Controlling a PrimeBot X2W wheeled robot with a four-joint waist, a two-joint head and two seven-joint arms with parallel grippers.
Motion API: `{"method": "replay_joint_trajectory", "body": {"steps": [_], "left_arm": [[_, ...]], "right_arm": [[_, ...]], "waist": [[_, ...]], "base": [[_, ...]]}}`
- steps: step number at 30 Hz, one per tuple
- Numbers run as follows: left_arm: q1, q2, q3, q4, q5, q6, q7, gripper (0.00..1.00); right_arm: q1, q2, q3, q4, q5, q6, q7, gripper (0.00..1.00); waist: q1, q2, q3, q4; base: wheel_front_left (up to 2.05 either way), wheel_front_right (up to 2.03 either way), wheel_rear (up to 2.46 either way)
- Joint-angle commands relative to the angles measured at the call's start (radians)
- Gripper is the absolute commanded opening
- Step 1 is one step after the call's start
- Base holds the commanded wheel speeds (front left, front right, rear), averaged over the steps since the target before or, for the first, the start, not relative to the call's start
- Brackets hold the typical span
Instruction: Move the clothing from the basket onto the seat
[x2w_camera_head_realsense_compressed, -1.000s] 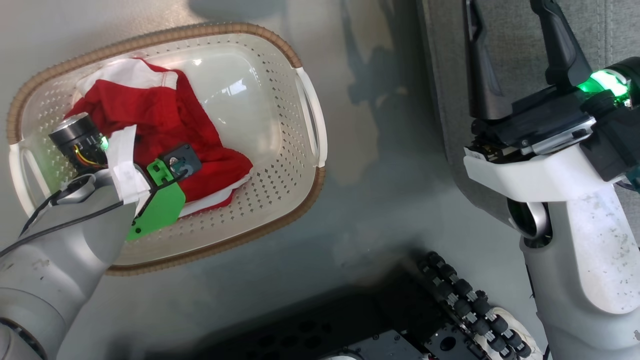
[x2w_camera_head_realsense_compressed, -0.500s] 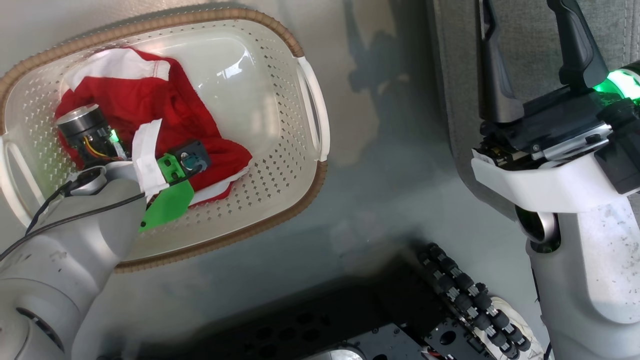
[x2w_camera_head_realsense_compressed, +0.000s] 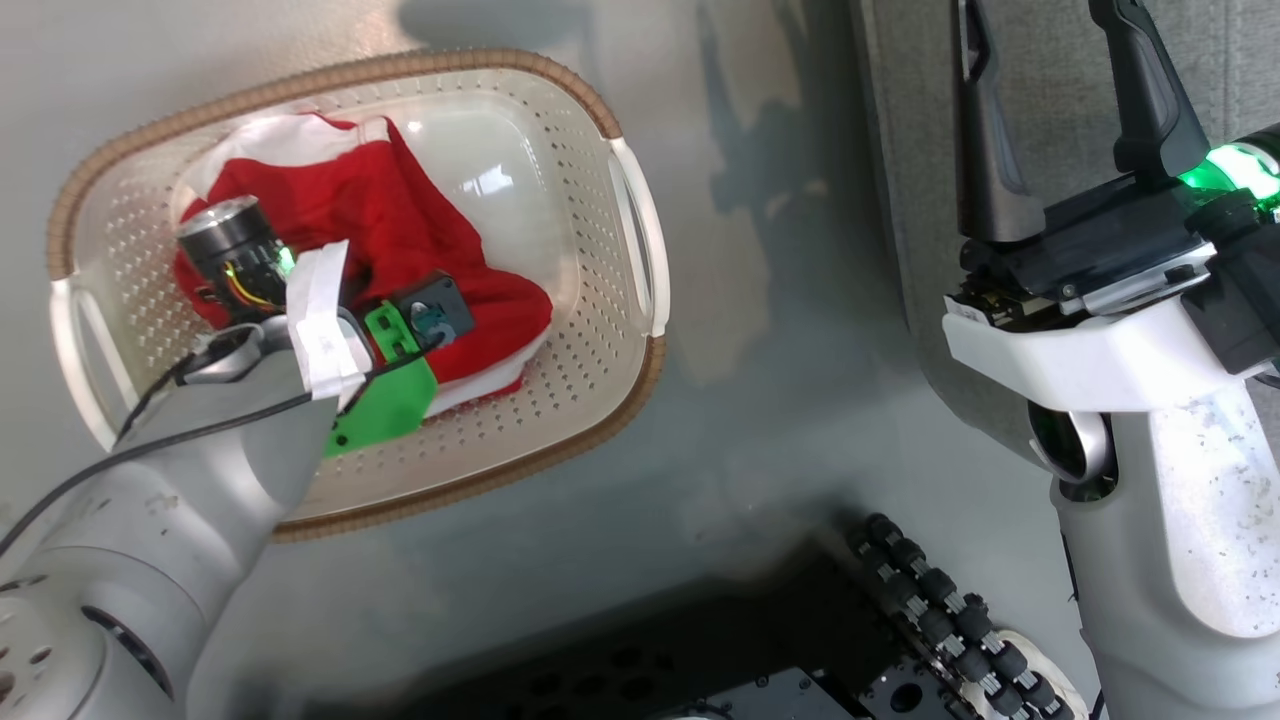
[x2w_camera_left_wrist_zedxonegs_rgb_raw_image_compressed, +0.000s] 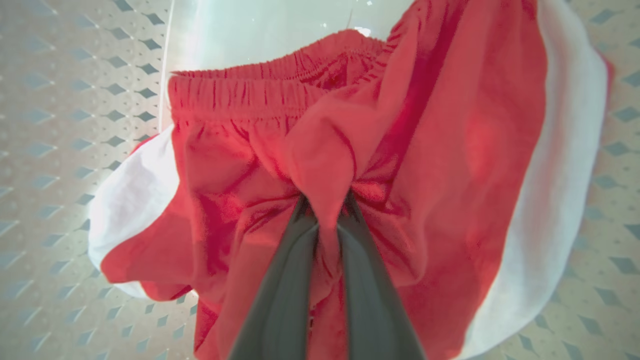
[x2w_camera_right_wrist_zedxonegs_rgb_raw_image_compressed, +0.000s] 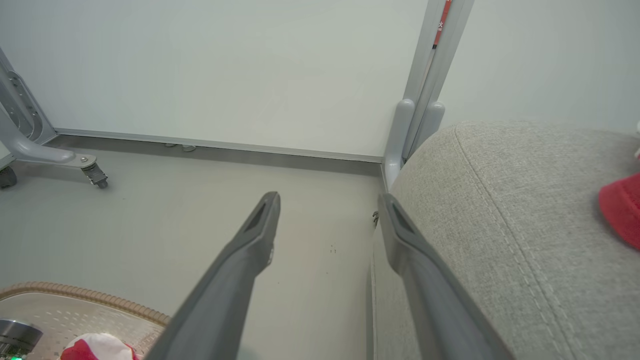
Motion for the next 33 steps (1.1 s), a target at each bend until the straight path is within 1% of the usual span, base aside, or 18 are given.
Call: {"method": "replay_joint_trajectory", "body": {"steps": [1, 7, 8, 10, 17, 23, 27, 30, 33], "left_arm": [[0.015, -0.006, 0.001, -0.004, -0.021, -0.002, -0.018, 0.00], [0.036, -0.043, 0.001, -0.011, -0.071, -0.002, -0.092, 0.00], [0.036, -0.051, 0.001, -0.011, -0.103, -0.002, -0.110, 0.00], [0.041, -0.065, 0.001, -0.012, -0.121, -0.002, -0.135, 0.00], [0.076, -0.104, 0.001, -0.021, -0.186, -0.002, -0.202, 0.00], [0.115, -0.122, 0.001, -0.048, -0.244, -0.002, -0.238, 0.00], [0.150, -0.126, 0.001, -0.078, -0.259, -0.002, -0.250, 0.00], [0.167, -0.123, 0.004, -0.110, -0.284, -0.002, -0.254, 0.00], [0.184, -0.109, 0.032, -0.178, -0.305, -0.002, -0.253, 0.00]], "right_arm": [[0.014, -0.002, -0.003, 0.007, 0.004, -0.001, -0.002, 1.00], [0.025, -0.002, -0.007, 0.051, -0.004, -0.001, -0.002, 1.00], [0.027, -0.002, -0.007, 0.056, -0.006, -0.001, -0.002, 1.00], [0.035, -0.002, -0.011, 0.070, -0.011, -0.001, -0.002, 1.00], [0.066, -0.002, -0.027, 0.110, -0.032, -0.001, -0.002, 1.00], [0.111, -0.002, -0.041, 0.143, -0.048, -0.001, -0.002, 1.00], [0.149, -0.003, -0.056, 0.164, -0.055, -0.001, -0.002, 1.00], [0.179, -0.002, -0.065, 0.176, -0.060, -0.001, -0.002, 1.00], [0.209, -0.003, -0.074, 0.184, -0.063, -0.001, -0.002, 1.00]], "waist": [[-0.0001, -0.0001, -0.041, 0.016], [-0.0001, -0.0001, -0.130, 0.051], [-0.0001, -0.0001, -0.148, 0.058], [-0.0001, -0.0001, -0.182, 0.070], [-0.0001, -0.0001, -0.312, 0.112], [-0.0001, -0.0001, -0.425, 0.149], [-0.0001, -0.0001, -0.499, 0.172], [-0.0001, -0.0001, -0.546, 0.188], [-0.0001, -0.0001, -0.592, 0.203]], "base": [[0.00, 0.00, 0.00], [0.00, 0.00, 0.00], [0.00, 0.00, 0.00], [0.00, 0.00, 0.00], [0.00, 0.00, 0.00], [0.00, 0.00, 0.00], [0.00, 0.00, 0.00], [0.00, 0.00, 0.00], [0.00, 0.00, 0.00]]}}
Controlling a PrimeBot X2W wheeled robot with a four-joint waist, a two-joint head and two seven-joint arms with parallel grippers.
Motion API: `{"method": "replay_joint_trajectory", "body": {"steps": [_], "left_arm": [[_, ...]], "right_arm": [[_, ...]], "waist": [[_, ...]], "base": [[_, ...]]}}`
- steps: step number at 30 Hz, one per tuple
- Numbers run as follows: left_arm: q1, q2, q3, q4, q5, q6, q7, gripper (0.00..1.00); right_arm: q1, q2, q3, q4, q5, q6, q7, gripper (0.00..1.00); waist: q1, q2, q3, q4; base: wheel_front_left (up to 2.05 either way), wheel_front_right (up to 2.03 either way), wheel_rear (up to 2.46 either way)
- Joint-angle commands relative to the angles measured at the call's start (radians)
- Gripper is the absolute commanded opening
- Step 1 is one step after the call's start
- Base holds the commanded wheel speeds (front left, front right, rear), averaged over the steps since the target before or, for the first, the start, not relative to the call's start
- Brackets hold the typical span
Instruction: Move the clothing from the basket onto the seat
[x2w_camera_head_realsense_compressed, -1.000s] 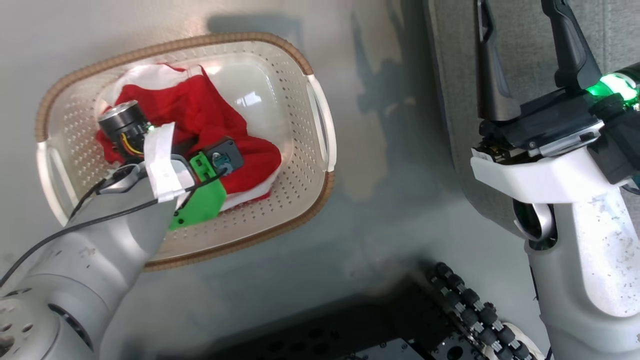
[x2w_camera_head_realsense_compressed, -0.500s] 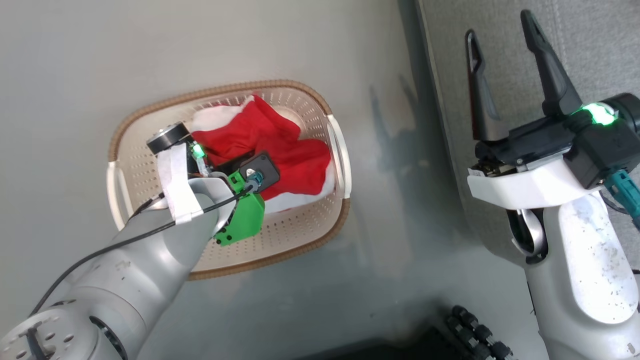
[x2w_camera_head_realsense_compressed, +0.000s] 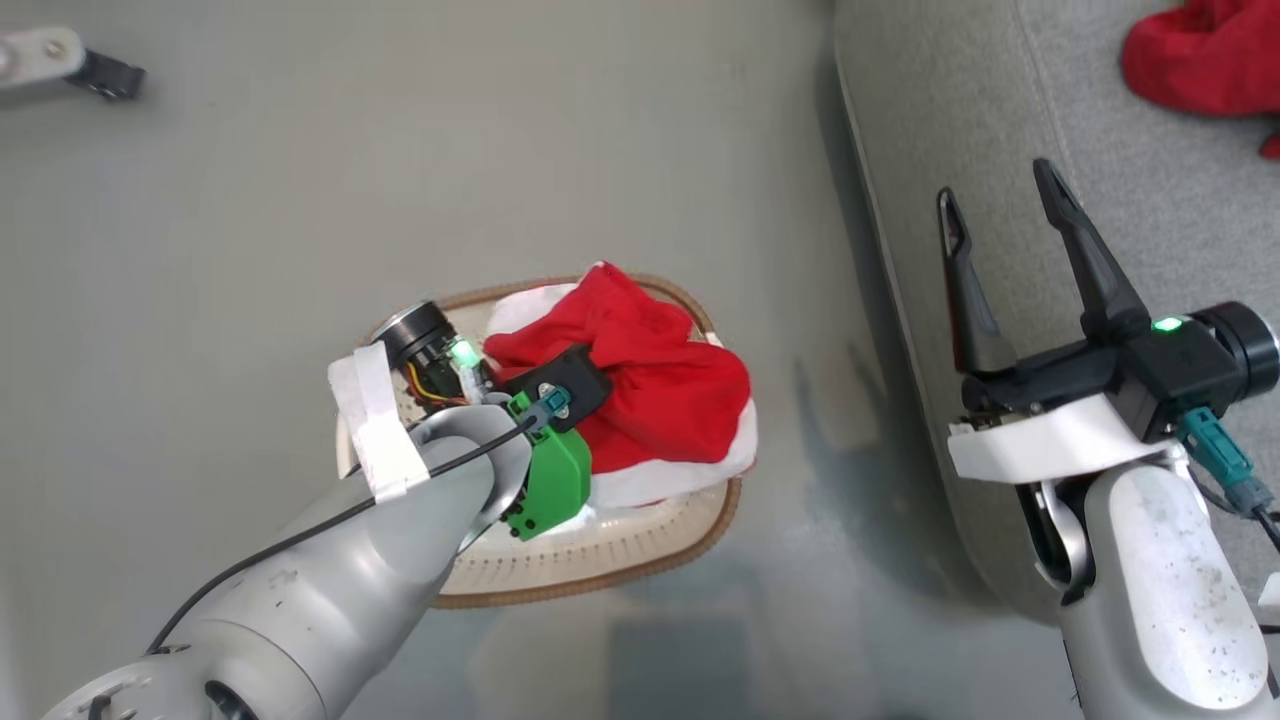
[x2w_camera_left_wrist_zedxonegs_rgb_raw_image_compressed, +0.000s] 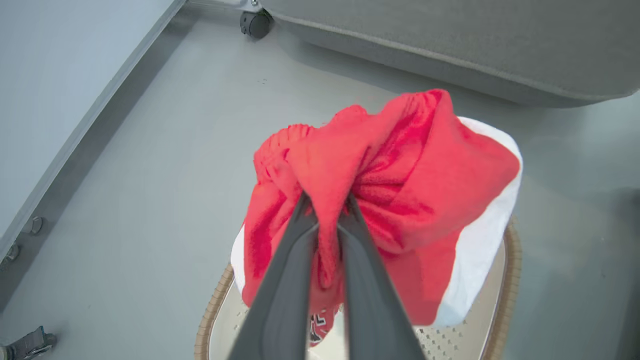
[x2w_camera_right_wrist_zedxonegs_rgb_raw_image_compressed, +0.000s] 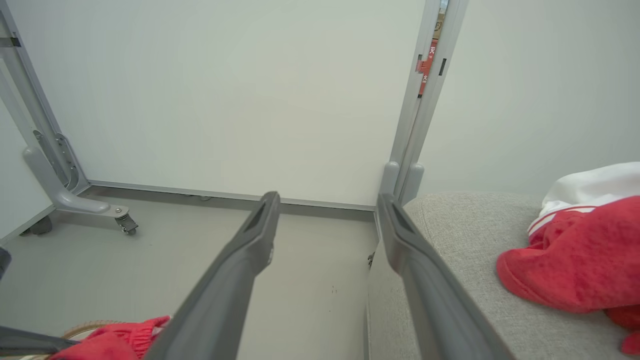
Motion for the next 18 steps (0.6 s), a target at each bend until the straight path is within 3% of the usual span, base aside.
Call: {"method": "replay_joint_trajectory", "body": {"steps": [1, 18], "left_arm": [[0.024, 0.012, 0.017, -0.027, -0.005, -0.002, -0.004, 0.00], [0.153, 0.080, 0.286, -0.426, 0.046, 0.064, -0.004, 0.00]], "right_arm": [[0.024, -0.003, -0.006, 0.005, -0.004, -0.001, -0.002, 1.00], [0.144, -0.003, -0.028, 0.034, 0.011, -0.001, -0.002, 1.00]], "waist": [[0.0000, 0.0000, -0.108, 0.059], [0.0000, 0.0000, -0.278, 0.092]], "base": [[0.00, 0.00, 0.00], [0.00, 0.00, 0.00]]}}
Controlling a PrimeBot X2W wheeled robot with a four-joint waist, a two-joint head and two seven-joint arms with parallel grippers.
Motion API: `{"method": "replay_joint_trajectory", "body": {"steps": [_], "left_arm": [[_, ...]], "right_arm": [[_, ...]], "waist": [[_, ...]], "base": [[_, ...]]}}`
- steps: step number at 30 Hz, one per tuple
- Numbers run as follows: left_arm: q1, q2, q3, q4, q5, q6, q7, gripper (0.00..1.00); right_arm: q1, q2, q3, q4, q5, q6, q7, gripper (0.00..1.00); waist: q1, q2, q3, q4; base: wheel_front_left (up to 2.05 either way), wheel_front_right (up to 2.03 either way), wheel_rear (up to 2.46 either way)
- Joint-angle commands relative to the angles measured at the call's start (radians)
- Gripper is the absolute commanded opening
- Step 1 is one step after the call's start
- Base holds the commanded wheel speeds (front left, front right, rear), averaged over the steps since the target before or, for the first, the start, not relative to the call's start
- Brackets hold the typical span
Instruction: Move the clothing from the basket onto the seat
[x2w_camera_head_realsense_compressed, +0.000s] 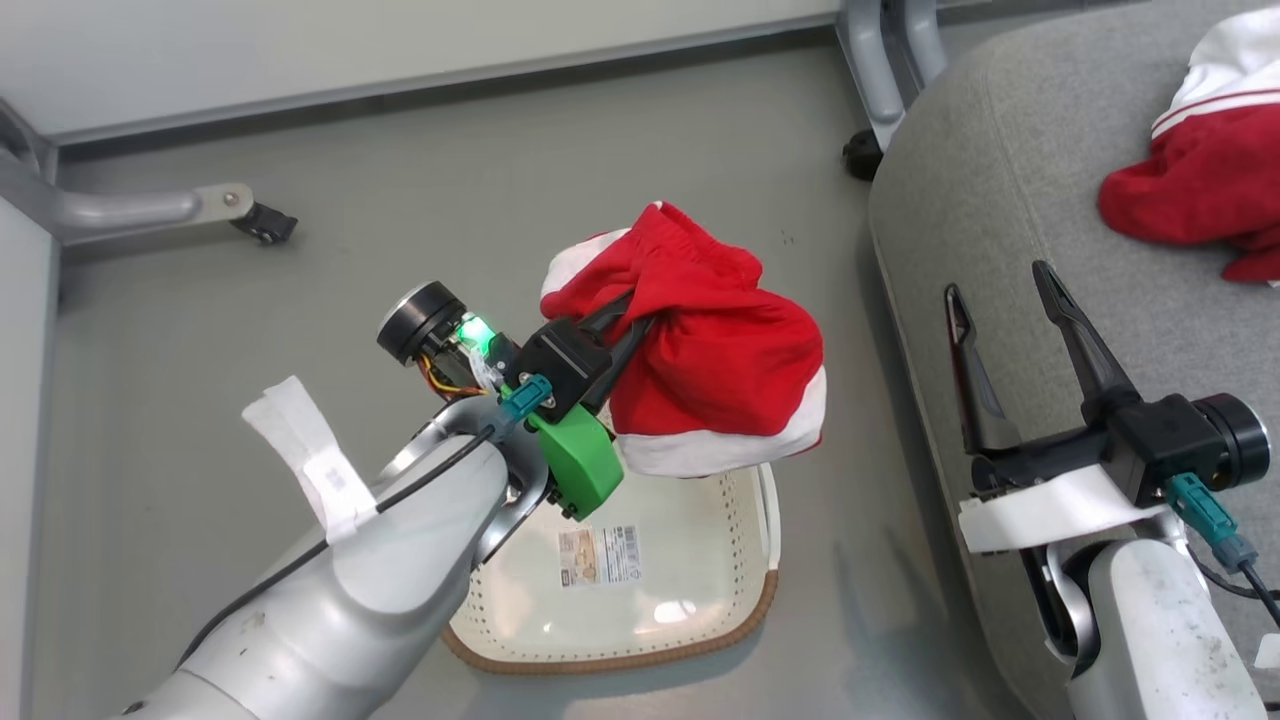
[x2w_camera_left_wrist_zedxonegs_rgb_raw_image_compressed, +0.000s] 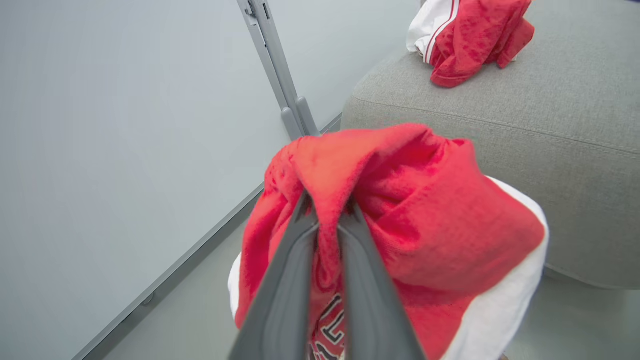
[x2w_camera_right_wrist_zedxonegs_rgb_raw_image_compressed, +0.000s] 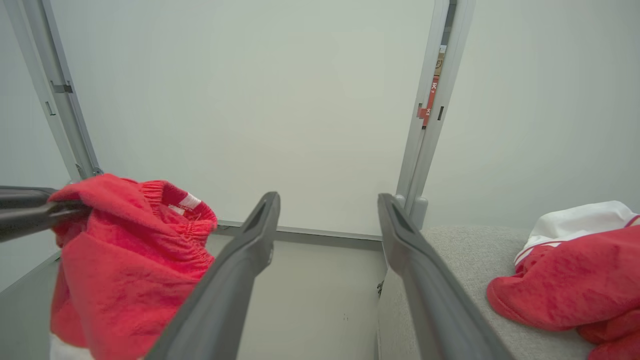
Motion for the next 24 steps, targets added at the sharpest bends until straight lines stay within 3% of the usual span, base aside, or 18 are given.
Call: {"method": "replay_joint_trajectory", "body": {"steps": [1, 13, 24], "left_arm": [[0.023, 0.004, 0.022, -0.028, 0.013, 0.007, -0.003, 0.00], [0.084, 0.007, 0.192, -0.215, 0.040, 0.027, -0.003, 0.00], [0.120, 0.020, 0.248, -0.261, 0.067, 0.016, -0.003, 0.00]], "right_arm": [[0.024, -0.003, -0.004, 0.004, 0.006, -0.001, -0.002, 1.00], [0.078, -0.003, -0.010, 0.013, 0.032, -0.001, -0.002, 1.00], [0.095, -0.003, -0.015, 0.013, 0.046, -0.001, -0.002, 1.00]], "waist": [[0.0001, 0.0000, -0.036, 0.014], [0.0001, 0.0000, -0.102, 0.012], [0.0001, 0.0000, -0.122, 0.005]], "base": [[0.00, 0.00, 0.00], [0.00, 0.00, 0.00], [0.00, 0.00, 0.00]]}}
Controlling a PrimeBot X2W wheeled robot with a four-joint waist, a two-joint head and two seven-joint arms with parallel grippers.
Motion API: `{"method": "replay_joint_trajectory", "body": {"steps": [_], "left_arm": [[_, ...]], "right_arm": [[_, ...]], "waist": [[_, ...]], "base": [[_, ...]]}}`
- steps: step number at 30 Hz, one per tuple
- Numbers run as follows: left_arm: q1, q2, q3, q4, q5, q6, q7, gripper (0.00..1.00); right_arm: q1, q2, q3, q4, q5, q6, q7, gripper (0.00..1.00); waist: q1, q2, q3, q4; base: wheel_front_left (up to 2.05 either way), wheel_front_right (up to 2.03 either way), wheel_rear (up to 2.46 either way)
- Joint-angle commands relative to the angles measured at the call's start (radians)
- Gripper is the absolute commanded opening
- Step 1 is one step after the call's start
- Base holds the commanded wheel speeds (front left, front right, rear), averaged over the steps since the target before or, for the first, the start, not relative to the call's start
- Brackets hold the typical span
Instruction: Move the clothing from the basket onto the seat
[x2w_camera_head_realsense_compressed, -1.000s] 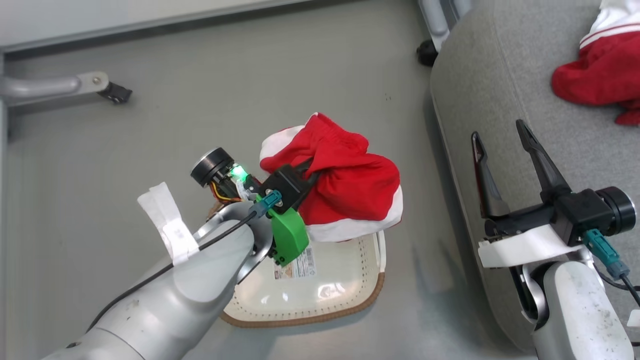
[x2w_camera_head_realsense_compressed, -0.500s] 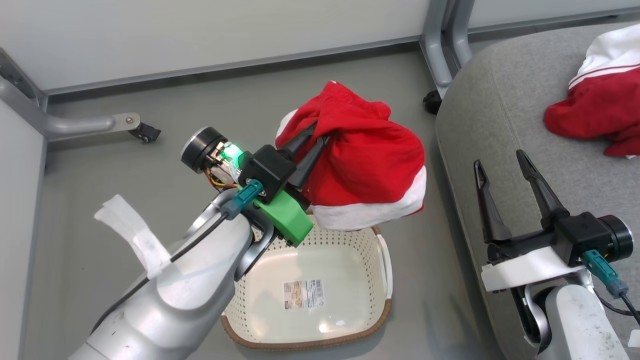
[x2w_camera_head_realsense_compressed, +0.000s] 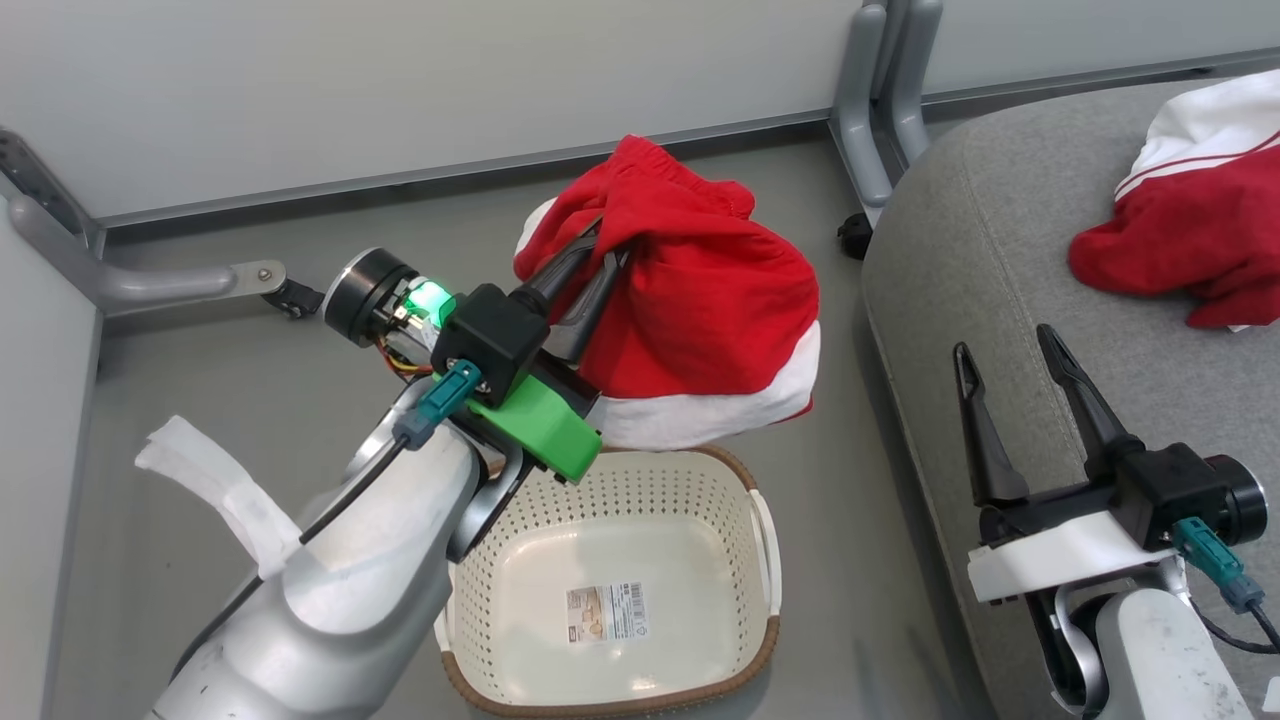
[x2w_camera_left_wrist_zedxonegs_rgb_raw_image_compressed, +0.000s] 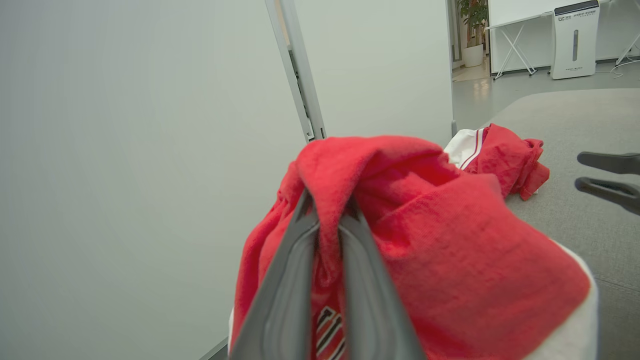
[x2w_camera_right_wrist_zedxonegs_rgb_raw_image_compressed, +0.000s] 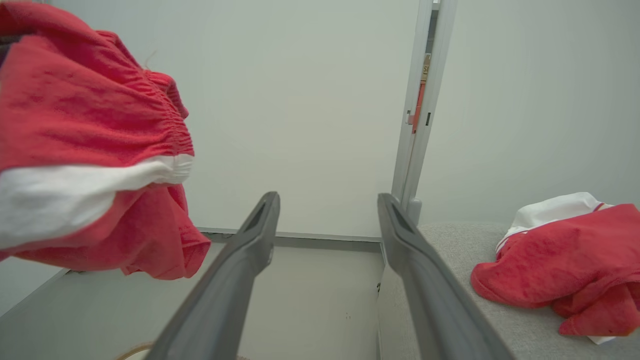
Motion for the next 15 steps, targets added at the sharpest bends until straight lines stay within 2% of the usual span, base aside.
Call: {"method": "replay_joint_trajectory", "body": {"steps": [1, 8, 15], "left_arm": [[0.018, 0.006, 0.006, -0.003, 0.013, -0.005, -0.003, 0.00], [0.031, -0.001, 0.011, 0.002, 0.023, -0.015, -0.003, 0.00], [0.036, -0.012, 0.015, 0.010, 0.032, -0.024, -0.003, 0.00]], "right_arm": [[0.008, -0.003, 0.000, -0.001, 0.024, -0.001, -0.002, 1.00], [-0.010, -0.003, 0.056, -0.033, 0.056, -0.001, -0.002, 1.00], [-0.033, -0.003, 0.166, -0.077, 0.093, -0.001, -0.002, 1.00]], "waist": [[0.0001, 0.0000, -0.002, 0.000], [0.0001, 0.0000, -0.008, 0.001], [0.0001, 0.0000, -0.014, 0.005]], "base": [[0.00, 0.00, 0.00], [0.00, 0.00, 0.00], [0.00, 0.00, 0.00]]}}
